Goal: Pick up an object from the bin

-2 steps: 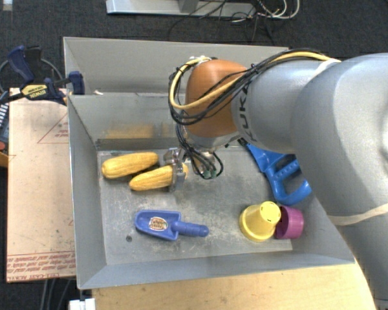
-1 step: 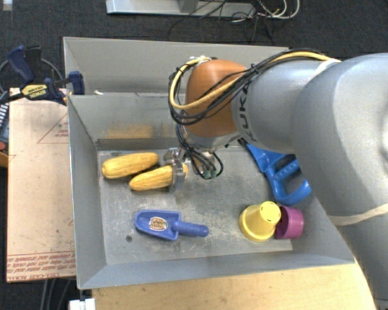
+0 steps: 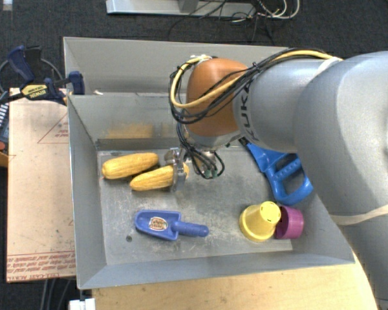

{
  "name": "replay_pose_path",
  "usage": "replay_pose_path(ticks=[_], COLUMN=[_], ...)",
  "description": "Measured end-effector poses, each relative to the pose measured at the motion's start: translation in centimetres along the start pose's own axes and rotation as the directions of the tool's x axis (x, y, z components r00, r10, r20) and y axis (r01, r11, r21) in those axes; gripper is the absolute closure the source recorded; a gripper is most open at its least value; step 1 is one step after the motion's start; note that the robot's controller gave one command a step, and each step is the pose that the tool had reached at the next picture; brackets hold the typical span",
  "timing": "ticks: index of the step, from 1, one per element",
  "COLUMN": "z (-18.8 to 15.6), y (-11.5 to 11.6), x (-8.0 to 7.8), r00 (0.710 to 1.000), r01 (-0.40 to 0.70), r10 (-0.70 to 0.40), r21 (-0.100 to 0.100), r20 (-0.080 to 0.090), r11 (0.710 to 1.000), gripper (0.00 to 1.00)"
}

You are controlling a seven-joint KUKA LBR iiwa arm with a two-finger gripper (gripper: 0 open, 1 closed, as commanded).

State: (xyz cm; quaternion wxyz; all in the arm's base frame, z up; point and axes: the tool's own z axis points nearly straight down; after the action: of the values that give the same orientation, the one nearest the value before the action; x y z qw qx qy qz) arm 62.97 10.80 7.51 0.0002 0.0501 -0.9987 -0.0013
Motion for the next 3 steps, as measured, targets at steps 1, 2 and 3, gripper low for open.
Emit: replay_pose_path(ticks=[1, 2, 3], z=[-2.0, -3.4, -4.9], y=[0.0, 0.0, 0.0], x=[-0.1, -0.2, 0.0], r00=[1.000, 1.000, 1.000], r01=[0.000, 0.000, 0.000], r10=[0.000, 0.000, 0.000], r21=[0.000, 0.000, 0.000], r20=[0.002, 0.007, -0.001], r11=[1.000, 1.000, 1.000], gripper=[1.00, 1.00, 1.00])
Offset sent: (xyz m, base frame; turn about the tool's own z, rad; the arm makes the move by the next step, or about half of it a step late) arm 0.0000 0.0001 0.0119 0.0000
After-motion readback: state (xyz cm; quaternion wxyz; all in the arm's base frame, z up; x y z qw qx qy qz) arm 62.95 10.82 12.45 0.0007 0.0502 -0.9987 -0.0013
